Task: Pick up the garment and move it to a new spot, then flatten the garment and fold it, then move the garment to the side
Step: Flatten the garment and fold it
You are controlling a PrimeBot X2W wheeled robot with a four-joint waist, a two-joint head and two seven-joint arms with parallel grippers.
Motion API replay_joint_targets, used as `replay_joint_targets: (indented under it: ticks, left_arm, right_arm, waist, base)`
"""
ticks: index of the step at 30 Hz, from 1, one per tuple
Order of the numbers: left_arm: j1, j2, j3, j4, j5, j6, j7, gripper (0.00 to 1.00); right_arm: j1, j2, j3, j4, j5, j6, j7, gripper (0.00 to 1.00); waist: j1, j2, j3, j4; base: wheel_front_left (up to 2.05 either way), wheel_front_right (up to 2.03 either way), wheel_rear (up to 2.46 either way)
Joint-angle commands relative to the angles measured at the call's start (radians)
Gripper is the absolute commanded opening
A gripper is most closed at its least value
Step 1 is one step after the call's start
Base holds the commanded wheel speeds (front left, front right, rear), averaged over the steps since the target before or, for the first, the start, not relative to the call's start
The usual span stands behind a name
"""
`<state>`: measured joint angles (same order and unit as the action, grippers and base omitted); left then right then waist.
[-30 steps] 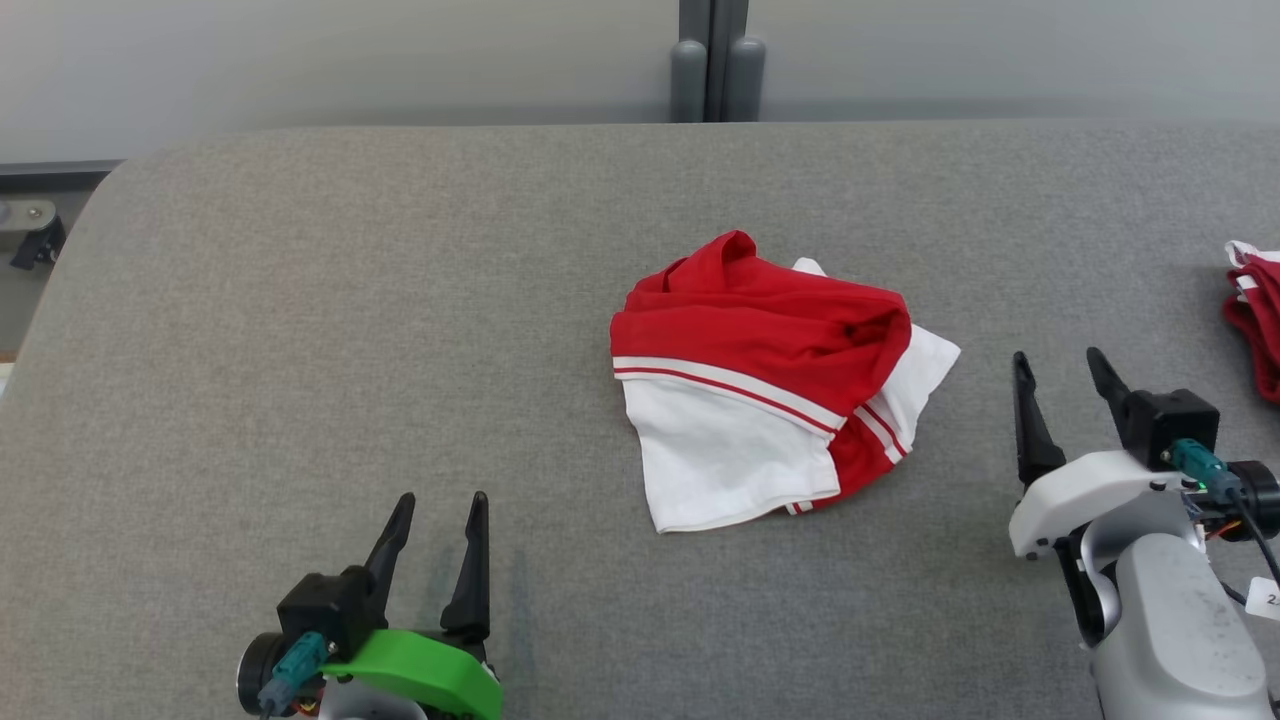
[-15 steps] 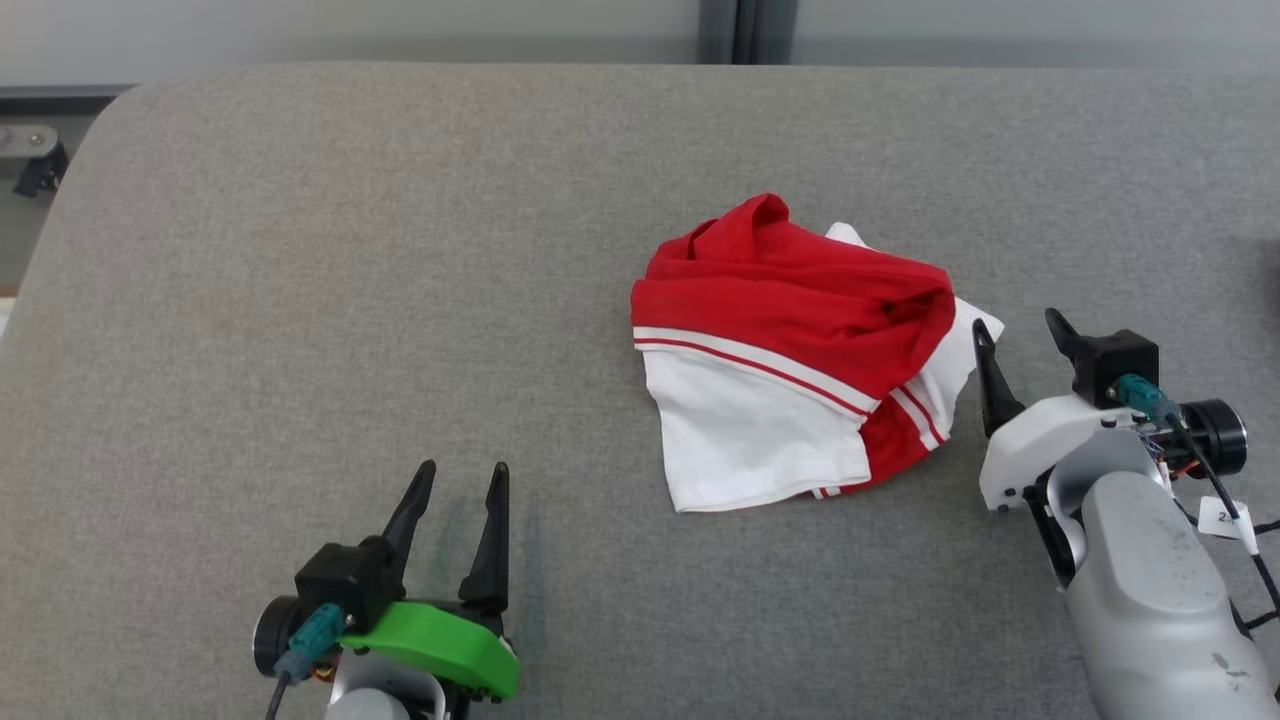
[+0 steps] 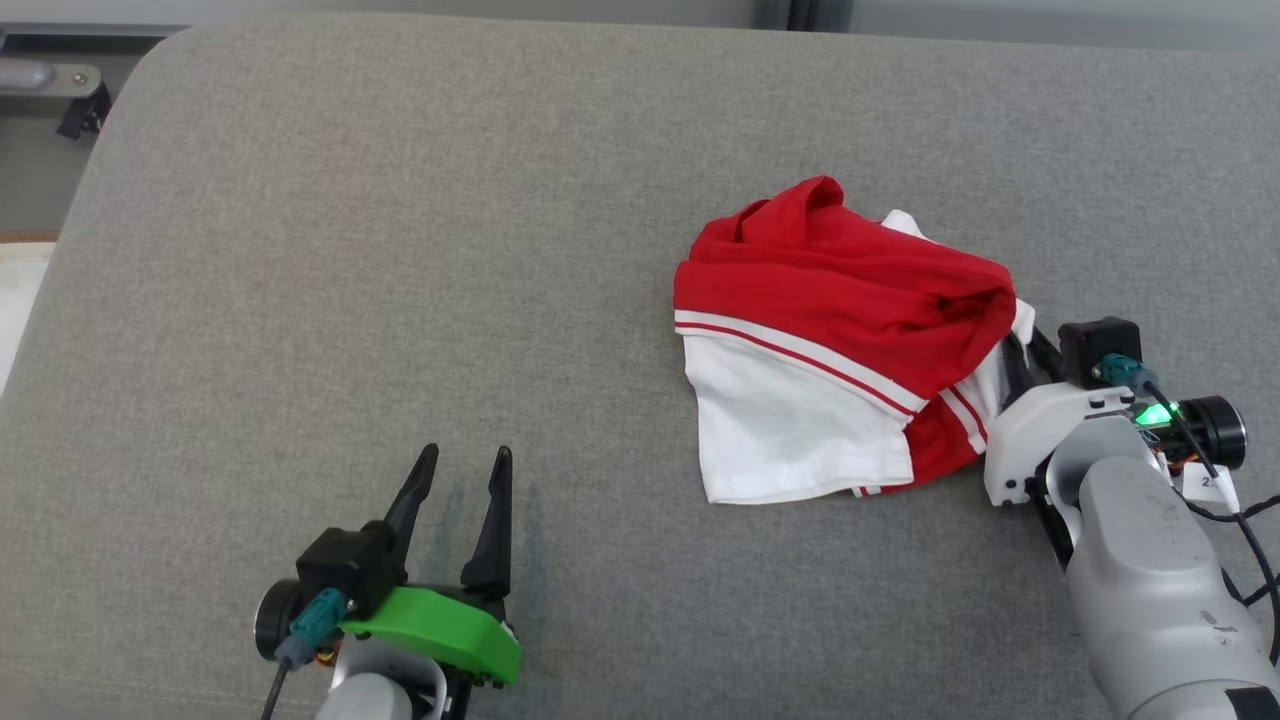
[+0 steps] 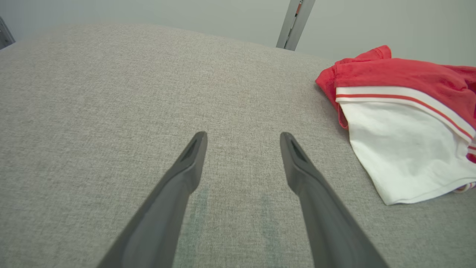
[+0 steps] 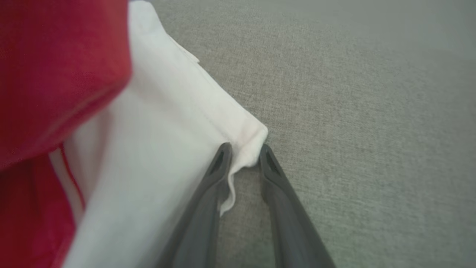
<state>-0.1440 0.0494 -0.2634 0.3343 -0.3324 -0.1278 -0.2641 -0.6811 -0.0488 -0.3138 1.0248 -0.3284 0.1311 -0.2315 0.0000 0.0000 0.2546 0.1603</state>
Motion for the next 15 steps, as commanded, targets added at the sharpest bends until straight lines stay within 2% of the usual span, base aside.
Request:
replay_joint_targets:
  ticks: [1,4,6,11,15]
  left_arm:
    - [0.007,0.003,0.005,0.004,-0.003,-0.005,0.000,1.00]
    - [0.021,0.003,0.010,0.005,0.003,-0.005,0.000,1.00]
    - [0.031,0.003,0.013,0.006,0.008,-0.004,0.000,1.00]
    - [0.057,0.003,0.020,0.008,0.011,-0.005,0.000,1.00]
    - [0.077,0.003,0.024,0.008,0.010,-0.004,0.000,1.00]
  right_arm:
    - [0.040,-0.006,-0.010,0.020,0.013,-0.001,-0.006,0.00]
    - [0.009,-0.006,0.006,-0.025,0.050,-0.001,-0.031,0.00]
    - [-0.022,-0.005,0.036,-0.097,0.107,-0.001,-0.034,0.00]
    - [-0.031,-0.010,0.159,-0.326,0.285,-0.001,-0.034,0.00]
    - [-0.081,-0.022,0.260,-0.430,0.431,-0.001,-0.034,0.00]
  waist:
    - [0.0000,0.0000,-0.022,-0.010]
    - [0.0000,0.0000,-0.047,-0.023]
    - [0.0000,0.0000,-0.067,-0.033]
    - [0.0000,0.0000,-0.120,-0.057]
    - [0.0000,0.0000,-0.156,-0.071]
  base:
    - [0.00,0.00,0.00]
    - [0.00,0.00,0.00]
    - [0.00,0.00,0.00]
    - [0.00,0.00,0.00]
    - [0.00,0.00,0.00]
